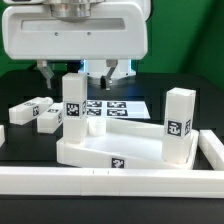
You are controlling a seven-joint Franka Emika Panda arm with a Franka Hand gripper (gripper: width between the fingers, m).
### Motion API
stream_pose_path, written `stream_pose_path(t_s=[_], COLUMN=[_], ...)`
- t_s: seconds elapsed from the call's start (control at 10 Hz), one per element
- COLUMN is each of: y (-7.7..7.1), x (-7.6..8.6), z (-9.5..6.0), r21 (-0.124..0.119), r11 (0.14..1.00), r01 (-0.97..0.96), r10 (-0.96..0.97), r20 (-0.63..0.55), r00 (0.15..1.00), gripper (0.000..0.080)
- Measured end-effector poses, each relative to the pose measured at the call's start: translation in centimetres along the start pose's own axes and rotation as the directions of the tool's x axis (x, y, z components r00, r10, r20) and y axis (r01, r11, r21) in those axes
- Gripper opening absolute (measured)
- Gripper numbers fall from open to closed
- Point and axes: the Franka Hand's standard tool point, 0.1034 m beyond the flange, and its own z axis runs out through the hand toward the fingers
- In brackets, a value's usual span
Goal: Assemble desk
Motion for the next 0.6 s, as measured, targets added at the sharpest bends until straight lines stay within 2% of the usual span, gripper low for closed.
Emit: stream_pose_path(t_s=[0.2,0.3,0.4,0.5,0.6], y=[0.03,0.04,0.05,0.04,0.04], x=[-0.01,-0.02,-0.02,-0.01,-0.01], z=[0.27,0.33,0.36,0.35,0.35], r21=[-0.002,-0.002,-0.002,-0.002,-0.002], r11=[1.000,1.000,1.000,1.000,1.000], r01=[0.003,0.005,0.010,0.010,0.010], r10=[-0.003,-0.005,-0.010,-0.010,-0.010], r20=[0.000,0.001,0.001,0.001,0.001], r00=[1.000,1.000,1.000,1.000,1.000], gripper=[0.0640,0.0461,0.0461,0.0285,0.0289])
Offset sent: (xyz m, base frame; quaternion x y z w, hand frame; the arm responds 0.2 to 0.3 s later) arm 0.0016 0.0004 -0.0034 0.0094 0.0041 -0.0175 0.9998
